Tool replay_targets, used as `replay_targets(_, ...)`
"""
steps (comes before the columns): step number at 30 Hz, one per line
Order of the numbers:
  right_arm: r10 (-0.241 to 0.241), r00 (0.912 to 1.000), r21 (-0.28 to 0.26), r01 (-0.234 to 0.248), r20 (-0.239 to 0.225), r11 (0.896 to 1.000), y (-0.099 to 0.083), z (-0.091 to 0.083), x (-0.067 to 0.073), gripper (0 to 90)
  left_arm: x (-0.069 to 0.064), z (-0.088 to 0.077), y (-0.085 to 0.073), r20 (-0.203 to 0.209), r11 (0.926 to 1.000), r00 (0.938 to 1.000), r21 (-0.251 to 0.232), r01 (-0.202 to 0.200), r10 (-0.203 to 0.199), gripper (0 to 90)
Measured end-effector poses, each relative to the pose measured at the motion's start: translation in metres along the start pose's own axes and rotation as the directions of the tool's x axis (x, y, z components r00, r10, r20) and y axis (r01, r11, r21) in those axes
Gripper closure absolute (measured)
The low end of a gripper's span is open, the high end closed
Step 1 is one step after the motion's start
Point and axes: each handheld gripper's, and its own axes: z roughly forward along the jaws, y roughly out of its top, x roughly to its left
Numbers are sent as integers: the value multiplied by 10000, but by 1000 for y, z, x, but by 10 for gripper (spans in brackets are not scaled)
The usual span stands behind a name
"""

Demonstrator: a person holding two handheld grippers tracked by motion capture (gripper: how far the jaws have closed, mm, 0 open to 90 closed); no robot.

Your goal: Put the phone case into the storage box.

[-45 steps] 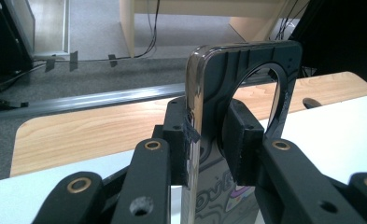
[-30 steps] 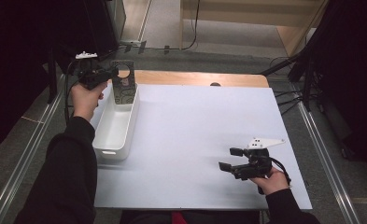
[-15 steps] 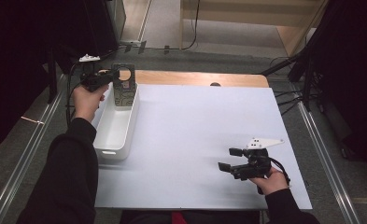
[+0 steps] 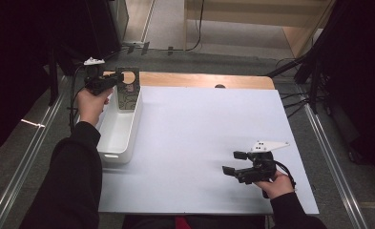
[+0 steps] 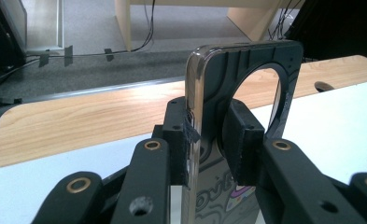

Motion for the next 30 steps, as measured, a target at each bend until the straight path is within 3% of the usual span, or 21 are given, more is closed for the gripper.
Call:
replay_targets(10, 2, 10000, -23, -2, -10, 10000, 0, 0, -1, 172, 3, 4, -5, 17, 9994, 9994, 6, 354, -354, 711)
replay_targets(13, 27, 10000, 43, -27, -2, 10000, 0, 1, -1, 172, 2, 5, -6, -11, 9996, 9997, 61, 260, -260, 701)
replay_targets(15, -17, 10000, 42, 17, -9, 10000, 0, 1, 1, 172, 3, 6, -6, 170, 9989, 9989, 143, 441, -443, 593)
replay_targets(19, -29, 10000, 94, 30, -52, 10000, -1, 2, 1, 172, 3, 5, -6, 53, 9995, 9998, 261, 188, -190, 442)
replay_targets(26, -8, 10000, 108, 9, -37, 9999, -1, 2, 1, 171, 2, 0, -2, 170, 9990, 9990, 133, 417, -419, 382)
replay_targets(30, 4, 10000, 107, -4, -32, 9999, -1, 2, 1, 172, 3, -3, -1, 105, 9984, 9989, 317, 459, -463, 377)
